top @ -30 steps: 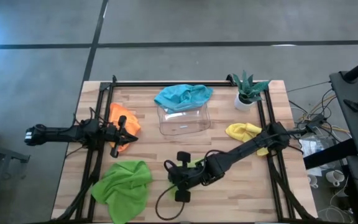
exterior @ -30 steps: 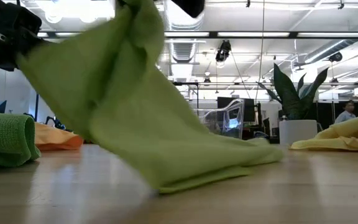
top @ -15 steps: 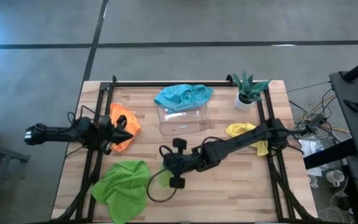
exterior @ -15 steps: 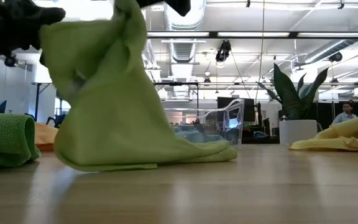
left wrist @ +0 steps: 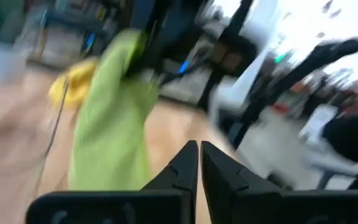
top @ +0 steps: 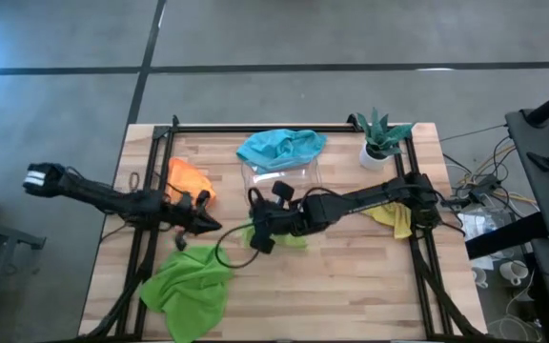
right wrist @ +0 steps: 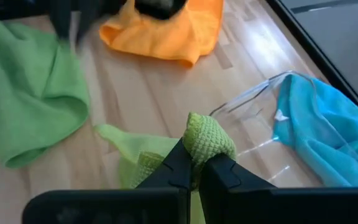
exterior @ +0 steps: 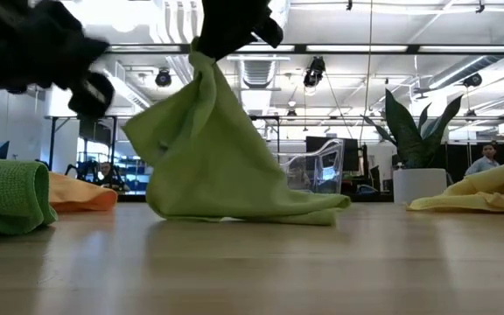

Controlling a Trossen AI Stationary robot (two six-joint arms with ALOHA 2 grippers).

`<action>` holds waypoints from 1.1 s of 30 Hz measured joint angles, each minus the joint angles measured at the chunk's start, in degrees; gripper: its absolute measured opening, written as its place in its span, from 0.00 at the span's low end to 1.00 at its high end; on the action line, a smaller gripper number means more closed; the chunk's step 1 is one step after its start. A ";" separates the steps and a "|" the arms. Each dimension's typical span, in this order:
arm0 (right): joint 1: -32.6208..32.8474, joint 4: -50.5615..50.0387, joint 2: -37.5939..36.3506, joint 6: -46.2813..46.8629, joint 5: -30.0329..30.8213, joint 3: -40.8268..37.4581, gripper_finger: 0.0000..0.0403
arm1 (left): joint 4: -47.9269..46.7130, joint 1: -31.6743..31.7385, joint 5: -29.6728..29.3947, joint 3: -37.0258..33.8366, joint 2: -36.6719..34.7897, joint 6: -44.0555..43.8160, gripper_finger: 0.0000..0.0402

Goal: Fold microfiber towels
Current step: Fold the light green microfiber cloth

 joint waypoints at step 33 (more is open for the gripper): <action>-1.87 -3.53 -0.61 -1.65 -0.27 0.20 0.02 | -49.42 -15.60 -40.63 31.36 33.98 -19.35 0.36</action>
